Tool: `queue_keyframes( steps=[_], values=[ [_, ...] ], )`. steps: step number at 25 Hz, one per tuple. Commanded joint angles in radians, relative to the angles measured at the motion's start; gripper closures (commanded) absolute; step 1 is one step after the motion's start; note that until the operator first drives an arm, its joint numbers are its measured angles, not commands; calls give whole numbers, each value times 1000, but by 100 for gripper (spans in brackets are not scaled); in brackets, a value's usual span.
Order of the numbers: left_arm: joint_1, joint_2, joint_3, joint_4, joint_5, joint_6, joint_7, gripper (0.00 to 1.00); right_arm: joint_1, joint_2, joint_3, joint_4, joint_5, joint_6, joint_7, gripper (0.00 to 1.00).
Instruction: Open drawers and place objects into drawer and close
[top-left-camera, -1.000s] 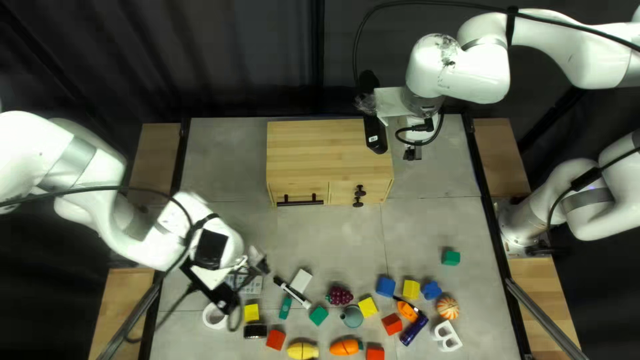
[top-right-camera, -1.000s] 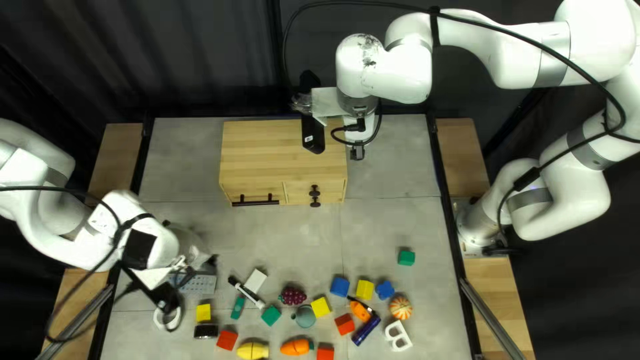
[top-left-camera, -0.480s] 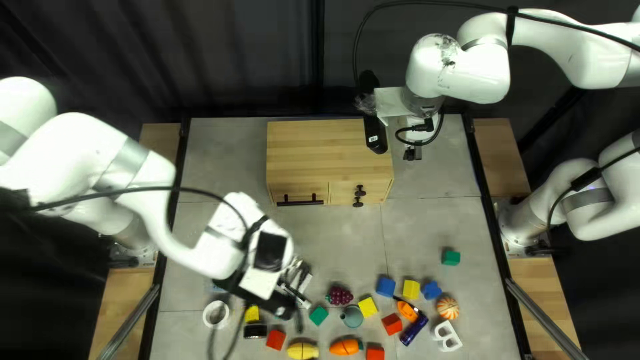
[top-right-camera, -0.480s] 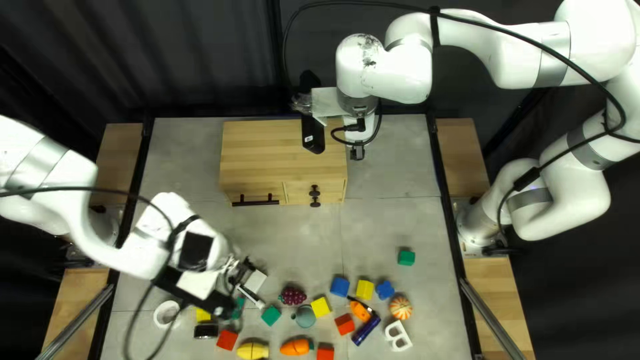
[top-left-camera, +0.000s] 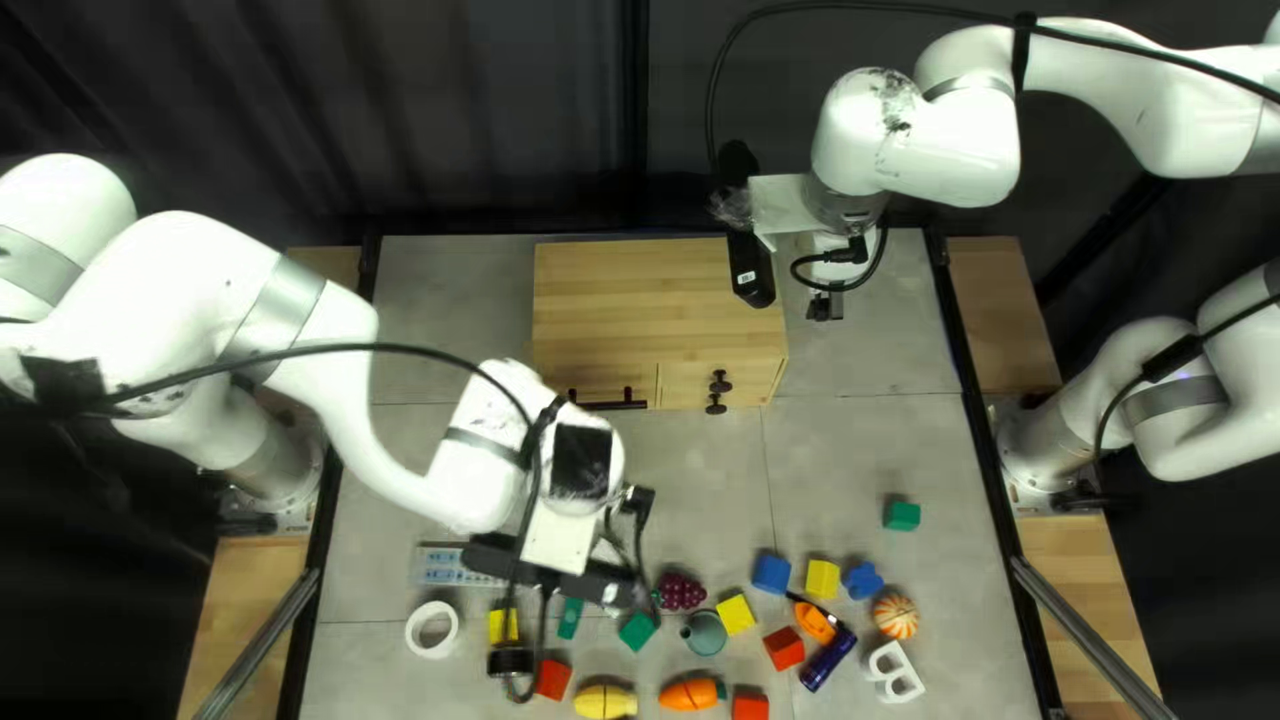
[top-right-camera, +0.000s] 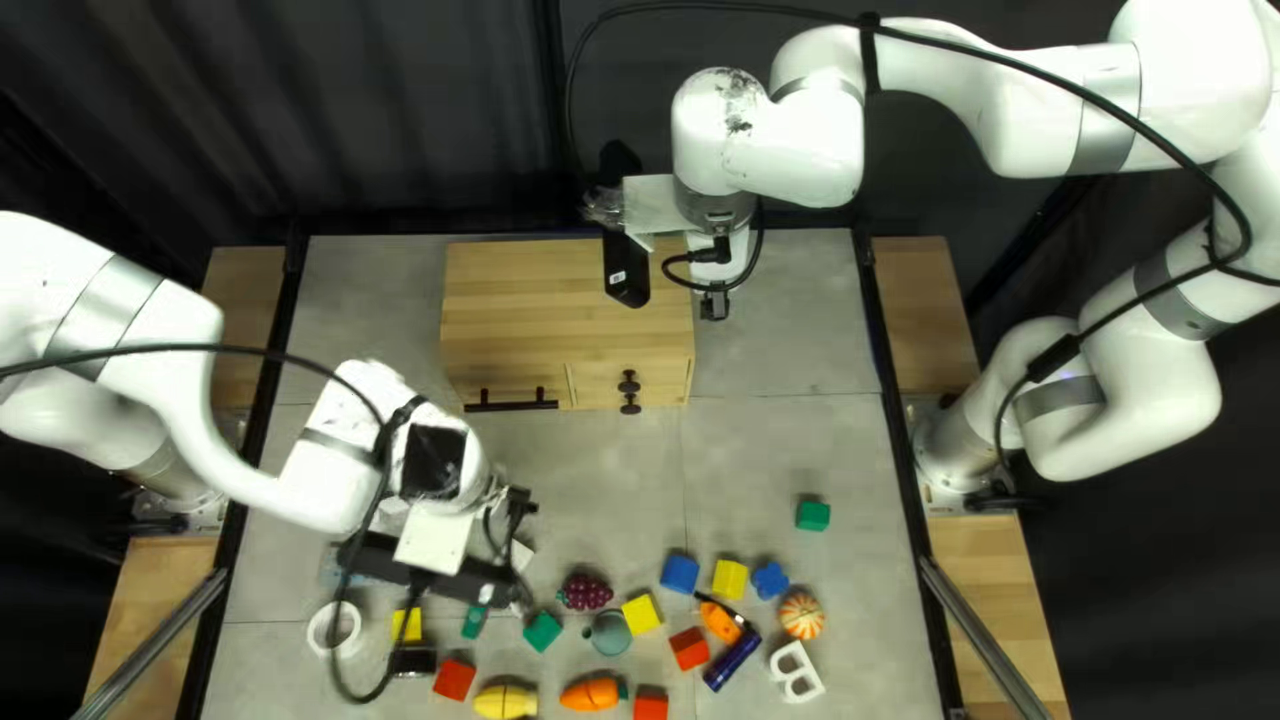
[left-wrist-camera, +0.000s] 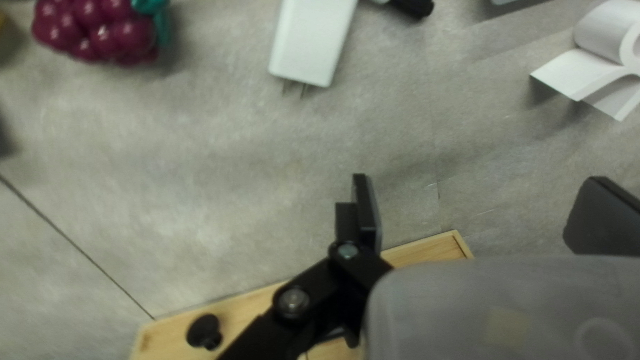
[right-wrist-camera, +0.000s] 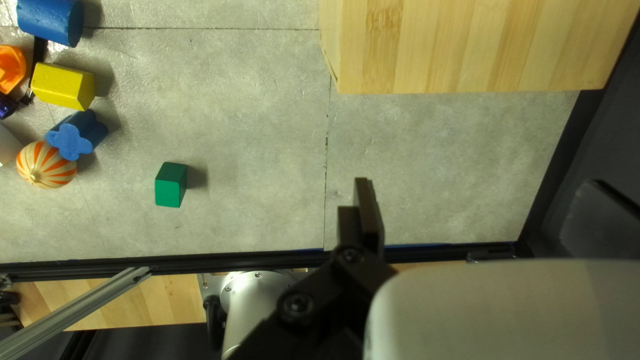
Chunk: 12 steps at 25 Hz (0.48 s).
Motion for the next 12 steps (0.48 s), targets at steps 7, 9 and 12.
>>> queue_keyframes(
  steps=[7,9,12],
  values=[
    [-58,-117,-61,-84,-70,-28,-782,0,0,0,0,0,0,0,0,0],
    [-62,-114,-64,-79,-66,-22,-795,0,0,0,0,0,0,0,0,0],
    [-62,-114,-64,-79,-66,-22,-795,0,0,0,0,0,0,0,0,0]
  ],
)
